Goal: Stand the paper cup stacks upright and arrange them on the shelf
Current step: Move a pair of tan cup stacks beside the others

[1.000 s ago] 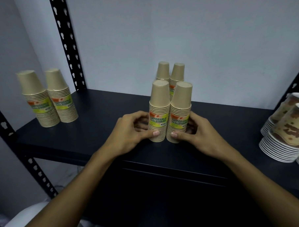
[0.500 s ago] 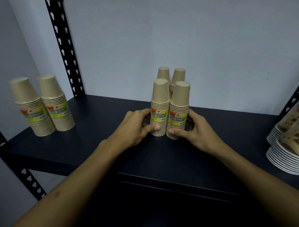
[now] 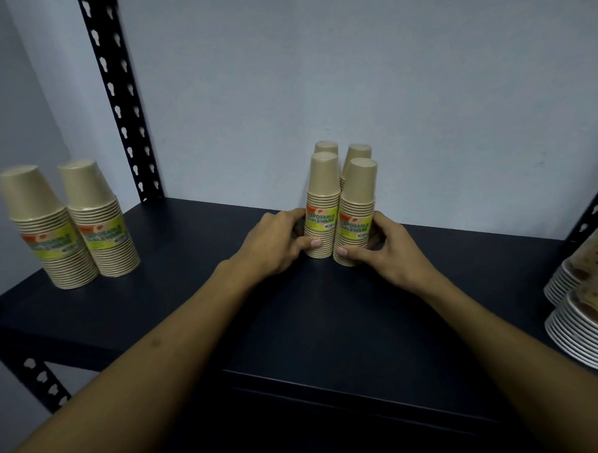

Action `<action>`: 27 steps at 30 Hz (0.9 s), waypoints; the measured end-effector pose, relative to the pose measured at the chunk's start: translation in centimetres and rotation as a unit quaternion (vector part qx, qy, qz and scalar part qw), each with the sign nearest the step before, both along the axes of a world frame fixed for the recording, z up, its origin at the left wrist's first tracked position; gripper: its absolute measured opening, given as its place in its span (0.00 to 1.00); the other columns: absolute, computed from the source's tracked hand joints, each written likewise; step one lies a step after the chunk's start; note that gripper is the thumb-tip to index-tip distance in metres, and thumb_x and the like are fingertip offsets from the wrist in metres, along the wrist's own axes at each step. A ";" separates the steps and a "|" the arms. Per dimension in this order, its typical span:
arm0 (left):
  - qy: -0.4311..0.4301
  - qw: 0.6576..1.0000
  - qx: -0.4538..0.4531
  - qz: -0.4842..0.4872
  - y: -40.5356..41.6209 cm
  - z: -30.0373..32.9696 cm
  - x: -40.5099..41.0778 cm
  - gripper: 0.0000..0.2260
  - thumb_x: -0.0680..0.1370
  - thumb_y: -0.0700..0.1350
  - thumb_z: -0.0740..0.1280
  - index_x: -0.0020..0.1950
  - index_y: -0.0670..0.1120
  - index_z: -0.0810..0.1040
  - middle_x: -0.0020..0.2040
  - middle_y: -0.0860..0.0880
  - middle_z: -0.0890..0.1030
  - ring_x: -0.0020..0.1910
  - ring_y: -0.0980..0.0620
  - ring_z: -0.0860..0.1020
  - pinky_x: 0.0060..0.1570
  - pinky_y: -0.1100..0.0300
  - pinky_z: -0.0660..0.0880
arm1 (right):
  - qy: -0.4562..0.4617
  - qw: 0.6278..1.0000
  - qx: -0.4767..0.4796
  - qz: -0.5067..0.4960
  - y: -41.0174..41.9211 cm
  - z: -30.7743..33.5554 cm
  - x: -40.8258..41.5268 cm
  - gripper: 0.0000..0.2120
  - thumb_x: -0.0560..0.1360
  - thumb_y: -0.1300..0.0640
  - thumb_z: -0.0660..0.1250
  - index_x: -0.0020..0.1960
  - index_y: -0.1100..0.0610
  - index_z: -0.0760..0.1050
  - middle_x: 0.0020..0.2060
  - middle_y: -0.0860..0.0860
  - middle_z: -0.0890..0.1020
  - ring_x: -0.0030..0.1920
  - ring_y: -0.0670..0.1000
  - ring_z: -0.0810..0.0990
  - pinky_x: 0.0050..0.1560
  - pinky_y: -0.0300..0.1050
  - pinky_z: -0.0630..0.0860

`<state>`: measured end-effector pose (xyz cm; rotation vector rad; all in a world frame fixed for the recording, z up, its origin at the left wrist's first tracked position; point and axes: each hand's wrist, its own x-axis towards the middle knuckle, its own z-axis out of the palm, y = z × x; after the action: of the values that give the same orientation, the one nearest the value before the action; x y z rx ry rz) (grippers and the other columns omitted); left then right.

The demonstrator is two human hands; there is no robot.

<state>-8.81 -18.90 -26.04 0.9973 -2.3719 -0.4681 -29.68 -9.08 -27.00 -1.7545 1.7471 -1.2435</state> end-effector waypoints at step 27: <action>0.079 0.997 -0.003 0.027 0.1 -1.9 -0.8 0.23 0.78 0.58 0.69 0.70 0.51 0.71 0.53 0.56 0.82 0.45 0.57 0.81 0.51 0.49 0.81 | 0.045 0.994 -0.010 -0.103 -1.6 -0.9 -0.5 0.30 0.69 0.41 0.77 0.64 0.54 0.73 0.59 0.51 0.74 0.50 0.47 0.78 0.43 0.34 0.73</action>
<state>-9.58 -18.83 -27.99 0.9826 -2.1993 -0.4998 -30.19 -10.68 -27.92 -1.6995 2.0172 -1.2846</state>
